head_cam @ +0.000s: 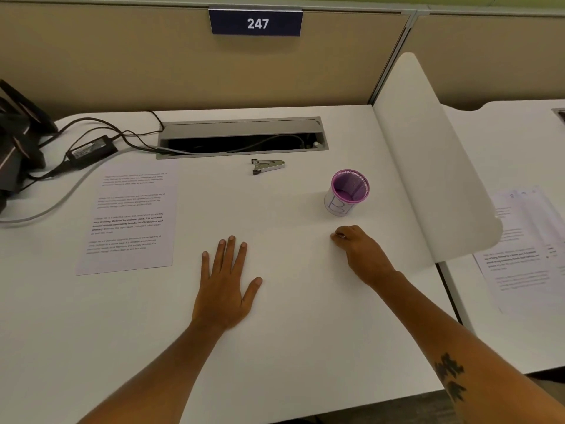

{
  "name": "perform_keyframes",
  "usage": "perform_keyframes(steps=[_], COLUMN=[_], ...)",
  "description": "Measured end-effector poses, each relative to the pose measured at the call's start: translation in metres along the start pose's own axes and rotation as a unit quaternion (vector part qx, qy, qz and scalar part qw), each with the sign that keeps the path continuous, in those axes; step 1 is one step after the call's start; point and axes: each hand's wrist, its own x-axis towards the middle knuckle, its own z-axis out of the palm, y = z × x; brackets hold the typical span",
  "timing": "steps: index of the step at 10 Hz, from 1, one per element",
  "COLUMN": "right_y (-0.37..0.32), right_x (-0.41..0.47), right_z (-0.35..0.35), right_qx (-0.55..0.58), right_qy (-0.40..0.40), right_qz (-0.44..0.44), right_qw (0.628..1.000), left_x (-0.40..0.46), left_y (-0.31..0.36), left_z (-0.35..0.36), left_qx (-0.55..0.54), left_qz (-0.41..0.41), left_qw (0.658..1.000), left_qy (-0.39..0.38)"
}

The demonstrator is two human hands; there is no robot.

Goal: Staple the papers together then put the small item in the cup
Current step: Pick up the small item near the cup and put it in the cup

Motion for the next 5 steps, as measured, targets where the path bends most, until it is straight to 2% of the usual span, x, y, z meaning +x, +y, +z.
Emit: perform_keyframes(steps=[1, 3, 5], right_y=[0.002, -0.003, -0.018], right_x=[0.003, 0.007, 0.003], right_z=[0.002, 0.009, 0.019], right_qx=[-0.028, -0.063, -0.08], right_qy=[0.004, 0.025, 0.084], right_qz=[-0.025, -0.021, -0.006], right_qw=[0.999, 0.998, 0.993], left_x=[0.0, 0.0, 0.001], left_y=[0.0, -0.001, -0.001], left_z=[0.0, 0.0, 0.0], left_qx=[-0.001, -0.001, -0.009], left_qz=[-0.001, 0.0, 0.0], left_qw=[1.0, 1.0, 1.0], left_qy=[-0.001, 0.0, 0.002])
